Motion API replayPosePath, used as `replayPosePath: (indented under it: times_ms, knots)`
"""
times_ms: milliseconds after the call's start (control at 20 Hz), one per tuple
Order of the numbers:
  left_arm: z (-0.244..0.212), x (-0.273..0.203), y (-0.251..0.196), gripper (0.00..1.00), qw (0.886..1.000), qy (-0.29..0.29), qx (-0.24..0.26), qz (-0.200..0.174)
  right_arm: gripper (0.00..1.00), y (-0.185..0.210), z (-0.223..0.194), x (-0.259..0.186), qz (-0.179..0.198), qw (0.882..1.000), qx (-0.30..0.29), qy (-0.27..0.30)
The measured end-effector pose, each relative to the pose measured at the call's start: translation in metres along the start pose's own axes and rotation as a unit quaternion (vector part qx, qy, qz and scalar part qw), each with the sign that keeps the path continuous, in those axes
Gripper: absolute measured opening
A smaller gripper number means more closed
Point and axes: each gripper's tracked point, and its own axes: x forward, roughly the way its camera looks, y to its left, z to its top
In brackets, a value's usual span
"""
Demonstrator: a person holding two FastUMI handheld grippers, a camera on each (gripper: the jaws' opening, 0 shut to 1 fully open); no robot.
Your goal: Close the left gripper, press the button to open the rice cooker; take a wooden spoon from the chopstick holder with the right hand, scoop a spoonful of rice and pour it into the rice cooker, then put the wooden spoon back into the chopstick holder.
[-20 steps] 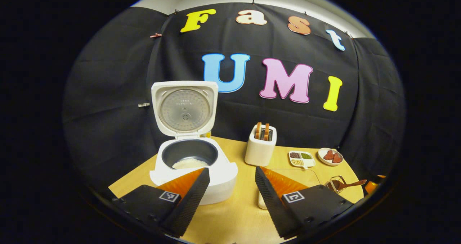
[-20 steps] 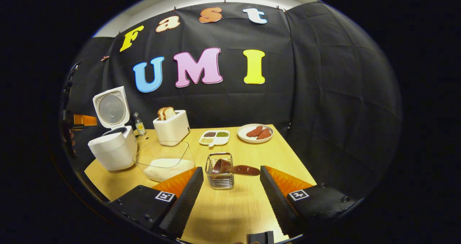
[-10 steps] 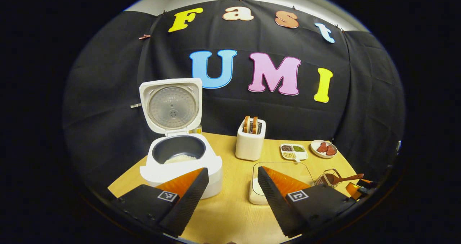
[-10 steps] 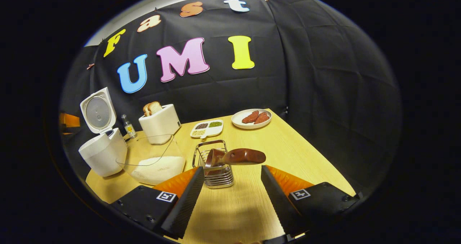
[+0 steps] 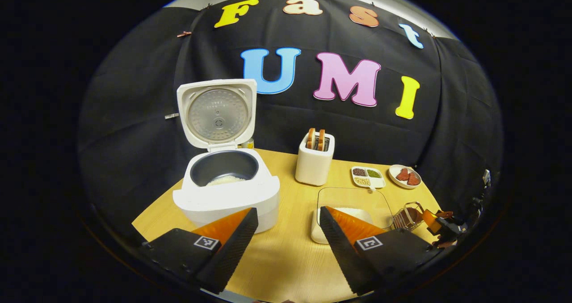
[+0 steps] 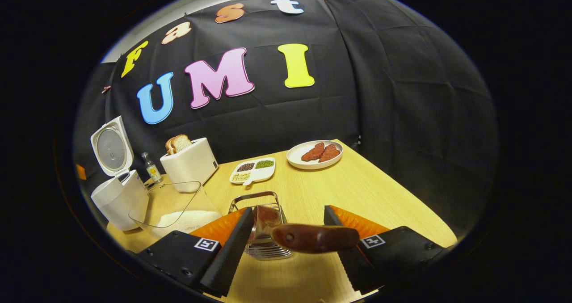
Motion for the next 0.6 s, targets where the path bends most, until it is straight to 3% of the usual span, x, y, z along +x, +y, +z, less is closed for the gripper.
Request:
replayPosePath:
  times_ms: [50, 100, 250, 350, 550, 600]
  knots:
    - [0.000, 0.001, -0.001, 0.96, 1.000, 0.000, 0.002, 0.001, 0.98, 0.002, 0.000, 0.003, 0.001, 1.000, 0.009, 0.003]
    - [-0.002, 0.002, -0.004, 0.96, 1.000, 0.002, 0.001, -0.001, 0.86, 0.006, 0.002, 0.007, 0.004, 1.000, 0.016, 0.001]
    - [-0.007, 0.003, -0.014, 0.96, 1.000, 0.009, 0.008, -0.009, 0.73, 0.013, 0.010, 0.014, 0.010, 1.000, 0.014, -0.006]
    - [-0.004, 0.005, -0.012, 0.96, 1.000, 0.007, 0.022, -0.007, 0.46, 0.022, 0.020, 0.013, 0.020, 1.000, 0.018, -0.014]
    - [0.001, 0.001, -0.002, 0.96, 1.000, -0.004, 0.015, 0.000, 0.41, 0.038, 0.036, 0.016, 0.033, 0.999, -0.004, -0.017]
    - [-0.001, 0.000, 0.000, 0.96, 1.000, -0.003, 0.006, 0.002, 0.35, 0.041, 0.034, 0.032, 0.029, 0.999, -0.012, -0.021]
